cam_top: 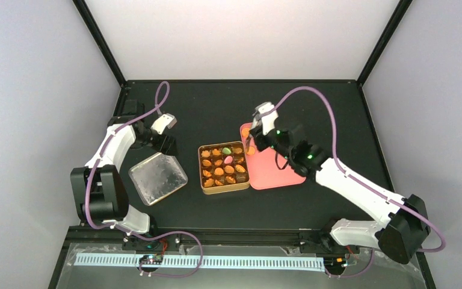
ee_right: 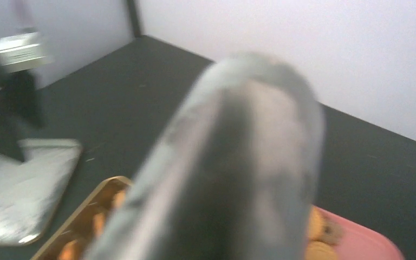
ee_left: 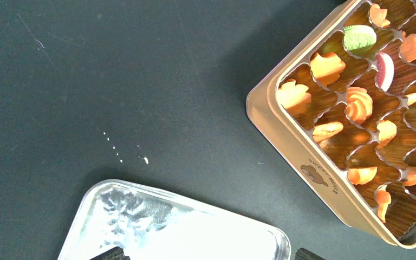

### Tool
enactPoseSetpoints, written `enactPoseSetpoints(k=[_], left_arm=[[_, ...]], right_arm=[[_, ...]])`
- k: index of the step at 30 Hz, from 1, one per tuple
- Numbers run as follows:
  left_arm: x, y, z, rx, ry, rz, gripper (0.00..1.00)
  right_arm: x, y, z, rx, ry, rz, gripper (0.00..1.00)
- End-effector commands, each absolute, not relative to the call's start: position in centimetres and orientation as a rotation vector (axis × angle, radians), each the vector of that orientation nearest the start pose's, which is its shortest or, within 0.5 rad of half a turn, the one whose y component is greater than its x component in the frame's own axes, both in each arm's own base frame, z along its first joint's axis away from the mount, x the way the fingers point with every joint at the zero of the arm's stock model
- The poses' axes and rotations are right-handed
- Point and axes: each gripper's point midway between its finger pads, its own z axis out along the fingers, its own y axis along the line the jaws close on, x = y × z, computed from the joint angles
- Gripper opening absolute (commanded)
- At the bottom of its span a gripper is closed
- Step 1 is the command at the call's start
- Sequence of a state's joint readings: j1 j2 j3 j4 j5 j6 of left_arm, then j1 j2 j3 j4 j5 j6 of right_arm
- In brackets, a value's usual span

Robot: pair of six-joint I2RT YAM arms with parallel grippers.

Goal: Pack the cookies
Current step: Position the fake cookies on the plate.

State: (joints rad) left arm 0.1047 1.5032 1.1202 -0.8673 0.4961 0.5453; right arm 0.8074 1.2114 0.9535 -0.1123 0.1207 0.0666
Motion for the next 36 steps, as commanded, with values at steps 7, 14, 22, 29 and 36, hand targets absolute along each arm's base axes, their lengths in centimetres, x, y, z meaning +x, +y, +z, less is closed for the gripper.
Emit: enactPoseSetpoints(k=[7,14,22,29,36], left_arm=[[33.5,-4.9,14.4,0.672,2.511,-0.513,0.82],[33.4,-4.7,14.5,0.677,2.515,-0.500,0.82],[33.4,-4.5,14.6,0.680,2.512,-0.490,0.82],[33.5,-4.6,14.3,0.677,2.516,-0.511,0.82],[33.3,-4.5,13.9,0.678,2.522,-0.510,0.82]], right_arm=[[38.5,17.8,26.5,-0.298,1.951,0.217,0.32],[42.1,15.6,22.8,-0.232,2.022,0.160,0.32],[43.2,12.8,20.5,-0.166,2.072,0.092,0.33],[42.3,11.9,18.7,-0.136,2.111,0.074,0.36],[40.7,11.3,17.9,-0.108,2.119,0.086,0.37]])
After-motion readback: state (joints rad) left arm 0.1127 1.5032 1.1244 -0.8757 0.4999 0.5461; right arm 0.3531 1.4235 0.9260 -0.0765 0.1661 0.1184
